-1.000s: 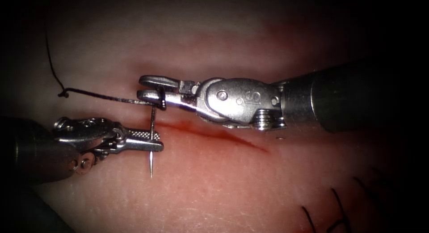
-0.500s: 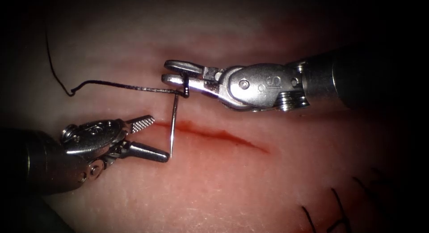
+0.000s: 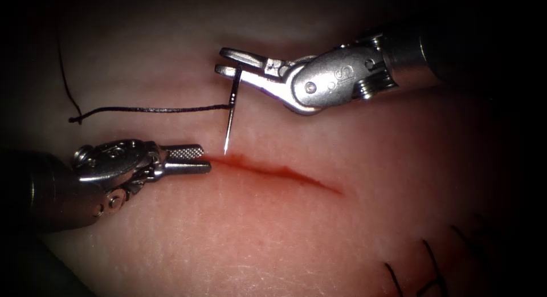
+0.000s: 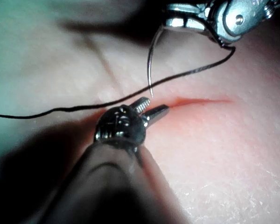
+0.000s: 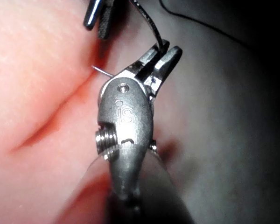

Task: Wound Closure
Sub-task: Hand over the needle from the left to the right gripper, then use the right gripper to throw the needle through the top of the wound

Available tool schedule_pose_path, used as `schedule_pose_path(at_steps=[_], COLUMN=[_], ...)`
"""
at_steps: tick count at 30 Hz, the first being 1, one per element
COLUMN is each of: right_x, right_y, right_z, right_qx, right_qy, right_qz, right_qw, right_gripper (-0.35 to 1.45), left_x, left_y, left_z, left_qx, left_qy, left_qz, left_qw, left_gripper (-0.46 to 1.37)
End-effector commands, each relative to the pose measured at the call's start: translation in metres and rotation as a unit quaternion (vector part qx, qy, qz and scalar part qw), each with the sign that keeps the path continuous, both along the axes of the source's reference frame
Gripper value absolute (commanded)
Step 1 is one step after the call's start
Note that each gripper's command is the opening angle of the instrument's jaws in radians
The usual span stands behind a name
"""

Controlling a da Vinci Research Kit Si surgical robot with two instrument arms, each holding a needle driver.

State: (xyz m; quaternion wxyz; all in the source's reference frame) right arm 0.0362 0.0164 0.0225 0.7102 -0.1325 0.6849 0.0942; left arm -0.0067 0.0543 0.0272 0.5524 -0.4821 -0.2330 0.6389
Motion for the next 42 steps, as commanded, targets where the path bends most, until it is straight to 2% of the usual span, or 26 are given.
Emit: schedule_pose_path(at_steps=[1,4,15,23,32,35,42], right_x=[0.0001,0.0003,0.0009,0.0015,0.0016,0.0017,0.0021], right_y=[0.0,0.0,-0.0001,-0.0005,-0.0009,-0.0009,-0.0013], right_z=[0.0001,0.0011,0.0035,0.0044,0.0051,0.0052,0.006], right_qx=[-0.006,-0.021,-0.081,-0.108,-0.121,-0.124,-0.132], right_qy=[-0.005,-0.017,-0.047,-0.059,-0.064,-0.064,-0.067], right_qz=[0.007,0.012,0.024,0.022,0.02,0.019,0.016], right_qw=[1.0,1.0,0.995,0.992,0.99,0.99,0.989], right_gripper=[-0.35,-0.35,-0.35,-0.35,-0.35,-0.35,-0.35], left_x=[0.0001,0.0001,0.0,-0.0002,0.0002,0.0001,0.0], left_y=[-0.0001,-0.0005,-0.0017,-0.0018,-0.0031,-0.0037,-0.0041], left_z=[0.0002,0.0011,0.0031,0.0053,0.0082,0.0088,0.0088], left_qx=[-0.004,-0.014,-0.017,-0.015,0.0,0.002,0.005], left_qy=[0.013,0.052,0.107,0.133,0.182,0.193,0.196], left_qz=[0.009,0.034,0.078,0.077,0.107,0.121,0.119], left_qw=[0.9999,0.998,0.991,0.988,0.9775,0.9738,0.9732], left_gripper=[-0.1,-0.35,-0.35,-0.35,-0.35,-0.35,-0.35])
